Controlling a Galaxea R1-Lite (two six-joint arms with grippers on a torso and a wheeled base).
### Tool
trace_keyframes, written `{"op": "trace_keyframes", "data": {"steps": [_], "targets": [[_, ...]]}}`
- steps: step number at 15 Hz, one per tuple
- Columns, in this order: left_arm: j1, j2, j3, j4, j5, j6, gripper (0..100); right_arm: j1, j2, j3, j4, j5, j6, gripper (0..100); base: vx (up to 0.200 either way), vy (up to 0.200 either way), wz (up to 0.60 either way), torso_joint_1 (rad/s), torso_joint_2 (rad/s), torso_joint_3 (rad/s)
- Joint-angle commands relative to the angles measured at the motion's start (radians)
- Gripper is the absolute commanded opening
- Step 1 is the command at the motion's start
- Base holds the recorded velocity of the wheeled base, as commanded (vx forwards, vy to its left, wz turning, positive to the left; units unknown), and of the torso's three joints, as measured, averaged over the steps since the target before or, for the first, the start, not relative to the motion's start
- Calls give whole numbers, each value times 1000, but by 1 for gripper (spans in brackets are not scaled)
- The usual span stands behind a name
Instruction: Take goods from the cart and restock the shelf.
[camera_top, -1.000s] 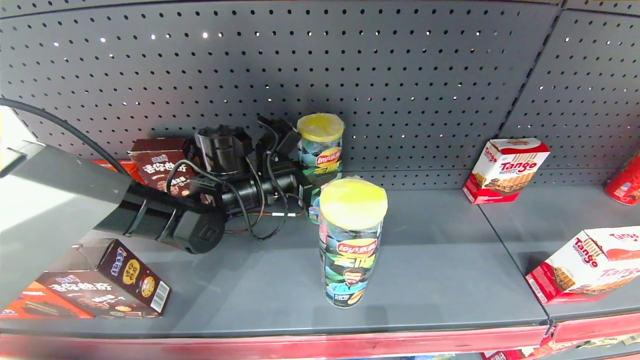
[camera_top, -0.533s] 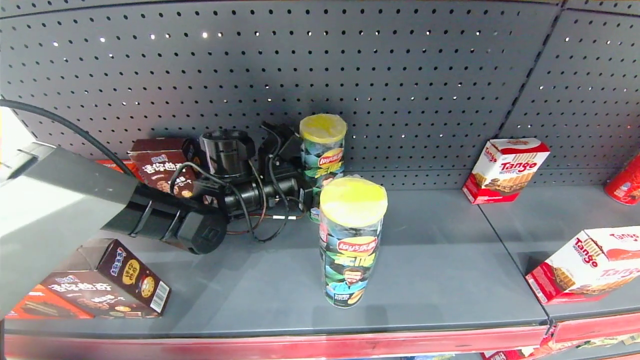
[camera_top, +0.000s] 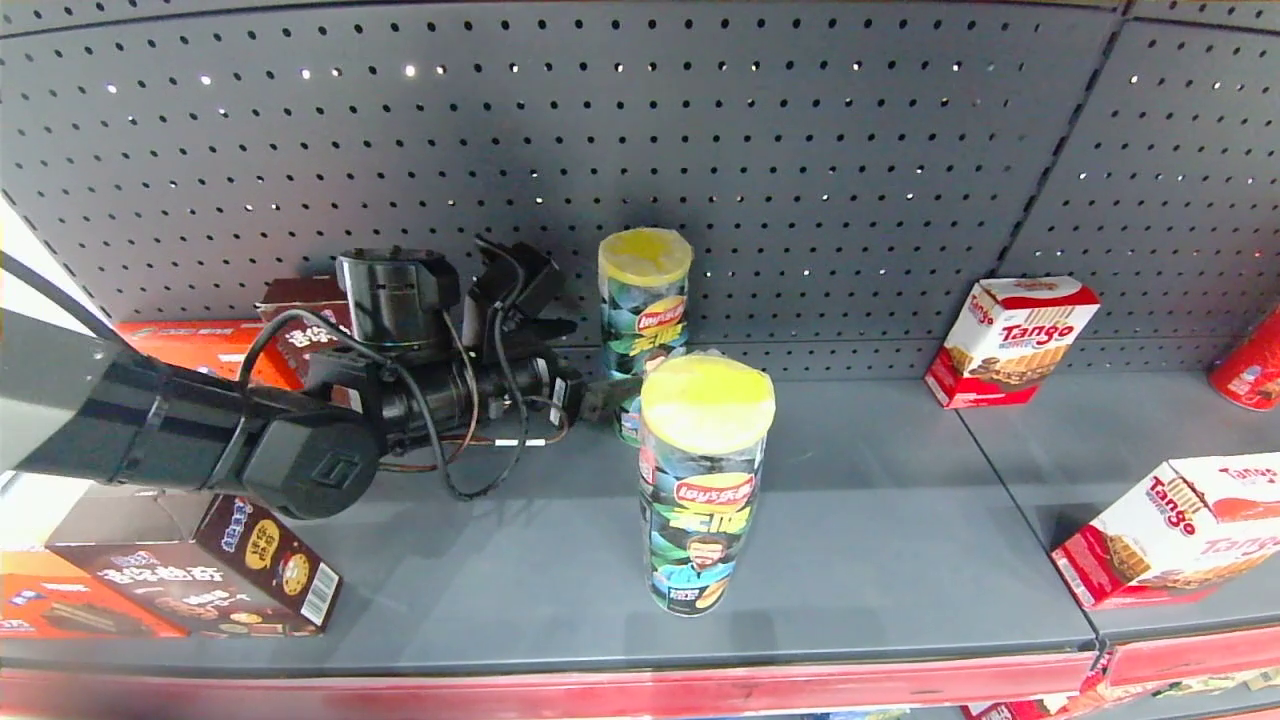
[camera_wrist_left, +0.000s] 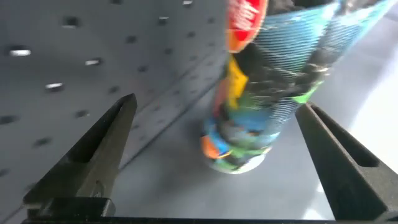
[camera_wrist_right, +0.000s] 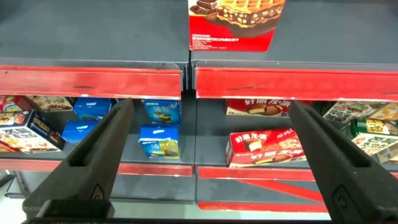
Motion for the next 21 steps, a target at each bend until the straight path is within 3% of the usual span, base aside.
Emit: {"op": "trace_keyframes", "data": {"steps": [1, 6, 17, 19, 21], "targets": [[2, -21, -6, 47, 29, 38, 100, 0, 2, 0, 0, 0, 0, 100, 0, 0, 0, 0, 0, 0], [8, -21, -7, 55, 80, 101, 100, 0, 2, 0, 0, 0, 0, 100, 0, 0, 0, 0, 0, 0], [25, -72, 37, 49, 106, 102, 100, 0, 2, 0, 0, 0, 0, 100, 0, 0, 0, 0, 0, 0], [33, -87, 60, 44, 137, 105, 100, 0, 2, 0, 0, 0, 0, 100, 0, 0, 0, 0, 0, 0], [31, -87, 66, 47, 204, 124, 100, 0, 2, 0, 0, 0, 0, 100, 0, 0, 0, 0, 0, 0]]}}
